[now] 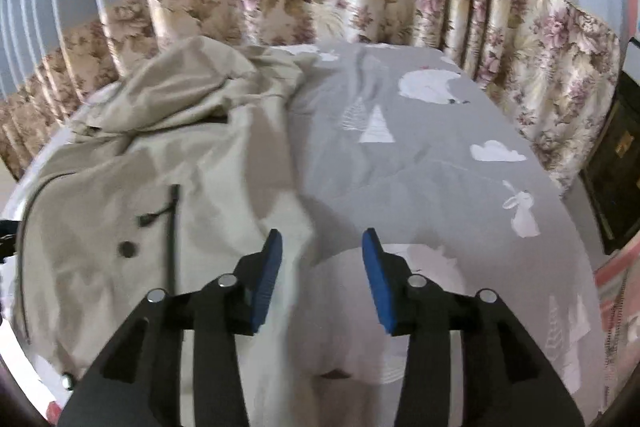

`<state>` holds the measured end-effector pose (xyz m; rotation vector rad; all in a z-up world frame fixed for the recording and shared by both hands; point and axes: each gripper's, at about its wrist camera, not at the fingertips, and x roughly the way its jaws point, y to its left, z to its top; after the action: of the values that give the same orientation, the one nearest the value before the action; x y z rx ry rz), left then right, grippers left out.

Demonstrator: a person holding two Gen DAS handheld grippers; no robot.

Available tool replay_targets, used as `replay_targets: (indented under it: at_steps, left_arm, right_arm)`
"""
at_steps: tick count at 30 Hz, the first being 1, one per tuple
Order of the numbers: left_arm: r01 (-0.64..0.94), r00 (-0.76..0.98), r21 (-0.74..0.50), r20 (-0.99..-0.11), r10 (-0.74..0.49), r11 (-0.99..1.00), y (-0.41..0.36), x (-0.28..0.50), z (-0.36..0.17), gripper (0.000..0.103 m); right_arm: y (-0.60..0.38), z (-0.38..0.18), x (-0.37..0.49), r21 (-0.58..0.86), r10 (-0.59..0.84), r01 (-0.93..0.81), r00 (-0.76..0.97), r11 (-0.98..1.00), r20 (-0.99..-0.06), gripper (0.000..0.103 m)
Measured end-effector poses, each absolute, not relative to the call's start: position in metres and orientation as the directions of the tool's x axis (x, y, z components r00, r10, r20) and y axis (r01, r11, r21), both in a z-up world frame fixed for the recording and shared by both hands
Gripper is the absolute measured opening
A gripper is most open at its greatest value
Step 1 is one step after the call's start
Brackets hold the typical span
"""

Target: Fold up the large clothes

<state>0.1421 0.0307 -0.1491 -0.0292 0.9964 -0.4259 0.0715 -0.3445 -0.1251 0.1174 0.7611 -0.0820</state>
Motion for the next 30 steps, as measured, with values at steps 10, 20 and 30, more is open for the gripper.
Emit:
replay_targets:
  at_steps: [10,20,30]
  left_arm:
    - [0.325,0.357,-0.567,-0.667,-0.654,0.757,0.004,0.182,-0.163,0.048]
    - [0.377,0.49,-0.265,-0.756,-0.434,0.888,0.001,0.172,-0.099,0.008]
    - [0.239,0.572,0.095,-0.818,-0.061,0.966,0.1,0.096,-0.056,0.008]
  right_arm:
    - [-0.315,-0.137,0.08,0.051,0.001,0.05,0.703,0.997,-0.712,0.044]
    - [-0.309,-0.145,0.08,-0.078,-0.098,0.06,0.672,0.995,-0.734,0.044]
    - [-0.307,-0.137,0.078,-0.156,-0.147,0.048,0.68,0.987,-0.719,0.043]
